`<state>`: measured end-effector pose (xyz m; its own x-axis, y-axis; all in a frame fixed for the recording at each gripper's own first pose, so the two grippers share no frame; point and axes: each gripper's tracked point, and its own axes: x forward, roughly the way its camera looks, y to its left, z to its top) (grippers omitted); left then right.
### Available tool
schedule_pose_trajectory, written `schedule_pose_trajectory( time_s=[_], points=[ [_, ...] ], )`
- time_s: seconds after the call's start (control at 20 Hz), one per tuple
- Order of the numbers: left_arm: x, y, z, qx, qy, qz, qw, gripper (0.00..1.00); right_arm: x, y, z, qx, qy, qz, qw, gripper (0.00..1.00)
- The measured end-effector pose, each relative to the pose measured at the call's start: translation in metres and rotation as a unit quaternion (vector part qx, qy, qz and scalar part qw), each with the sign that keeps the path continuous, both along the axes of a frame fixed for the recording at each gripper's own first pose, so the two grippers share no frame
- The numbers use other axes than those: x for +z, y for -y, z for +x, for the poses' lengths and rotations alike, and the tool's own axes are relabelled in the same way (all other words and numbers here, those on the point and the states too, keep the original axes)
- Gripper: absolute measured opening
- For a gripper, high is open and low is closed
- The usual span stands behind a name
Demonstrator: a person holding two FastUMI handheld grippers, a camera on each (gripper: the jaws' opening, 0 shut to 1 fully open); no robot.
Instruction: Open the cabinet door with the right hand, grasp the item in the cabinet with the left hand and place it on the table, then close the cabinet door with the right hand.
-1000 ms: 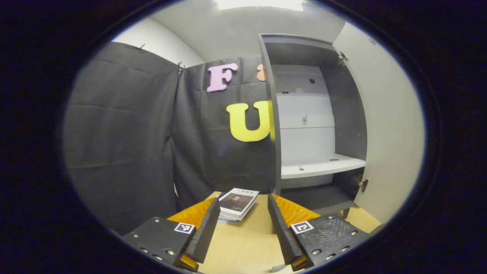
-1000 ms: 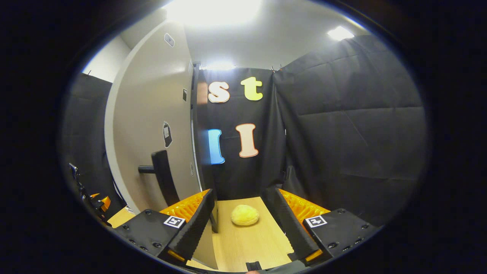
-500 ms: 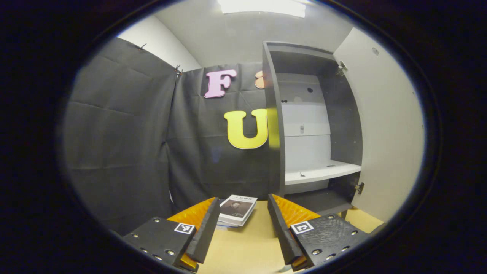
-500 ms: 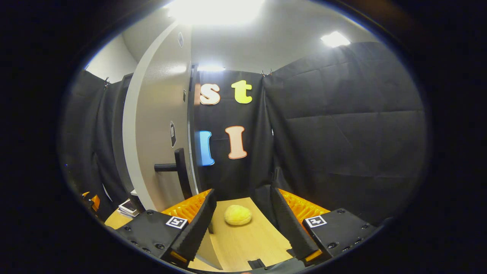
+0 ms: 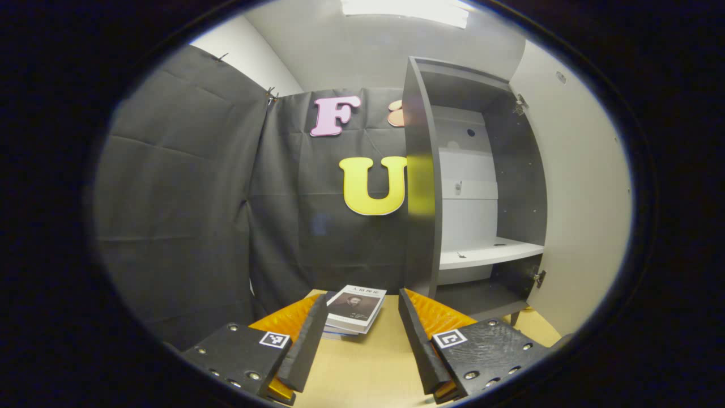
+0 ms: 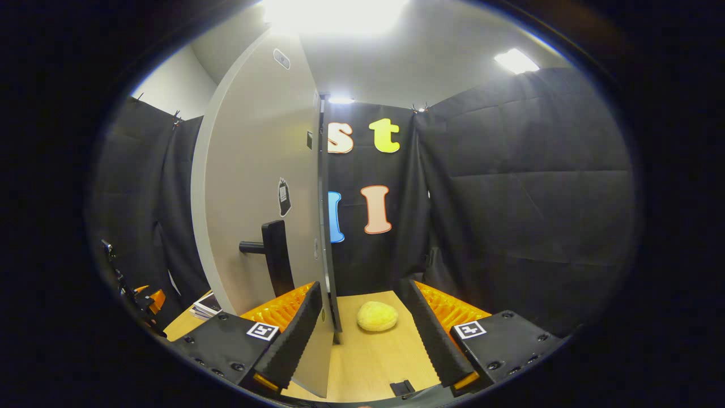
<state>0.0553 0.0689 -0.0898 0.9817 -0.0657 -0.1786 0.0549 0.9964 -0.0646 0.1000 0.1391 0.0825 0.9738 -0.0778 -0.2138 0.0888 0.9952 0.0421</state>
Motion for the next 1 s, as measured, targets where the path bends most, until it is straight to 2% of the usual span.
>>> schedule_pose_trajectory(
  time_s=[0.05, 0.1, 0.45, 0.5, 0.55, 0.6, 0.65, 0.7, 0.75, 0.8, 0.95, 1.0],
  points=[
    [-0.002, -0.003, 0.0, 0.0, -0.002, 0.001, 1.0, 0.77, 0.0, -0.006, 0.001, 0.005, 0.001, 0.002, 1.0, 0.92],
    [-0.003, -0.007, 0.0, -0.002, -0.003, 0.001, 1.0, 0.77, 0.0, -0.013, 0.003, 0.01, 0.001, 0.003, 1.0, 0.96],
    [-0.009, -0.045, -0.003, 0.003, -0.005, 0.003, 1.0, 0.76, -0.005, -0.06, 0.009, 0.046, 0.004, 0.034, 0.998, 0.96],
    [-0.011, -0.051, -0.002, 0.006, -0.006, 0.003, 1.0, 0.77, -0.006, -0.068, 0.01, 0.05, 0.003, 0.045, 0.998, 0.92],
    [-0.014, -0.056, -0.001, 0.008, -0.007, 0.003, 1.0, 0.77, -0.008, -0.075, 0.012, 0.053, 0.0, 0.053, 0.997, 0.92],
    [-0.016, -0.062, -0.001, 0.01, -0.008, 0.001, 1.0, 0.77, -0.008, -0.081, 0.014, 0.056, 0.001, 0.059, 0.997, 0.96],
    [-0.017, -0.067, -0.001, 0.012, -0.009, 0.0, 1.0, 0.76, -0.008, -0.088, 0.016, 0.06, 0.001, 0.064, 0.996, 0.92],
    [-0.018, -0.072, 0.0, 0.013, -0.011, 0.0, 1.0, 0.77, -0.008, -0.095, 0.018, 0.064, 0.001, 0.066, 0.996, 0.96],
    [-0.021, -0.078, 0.001, 0.015, -0.012, 0.0, 1.0, 0.77, -0.009, -0.101, 0.02, 0.068, 0.001, 0.065, 0.996, 0.96],
    [-0.022, -0.082, 0.002, 0.018, -0.012, 0.0, 1.0, 0.75, -0.008, -0.108, 0.021, 0.073, 0.001, 0.063, 0.995, 0.92],
    [-0.025, -0.094, 0.005, 0.024, -0.014, -0.006, 1.0, 0.75, -0.011, -0.128, 0.026, 0.088, 0.0, 0.058, 0.994, 0.92],
    [-0.027, -0.097, 0.005, 0.025, -0.015, -0.007, 1.0, 0.75, -0.01, -0.134, 0.028, 0.093, 0.0, 0.058, 0.994, 0.96]
  ],
)
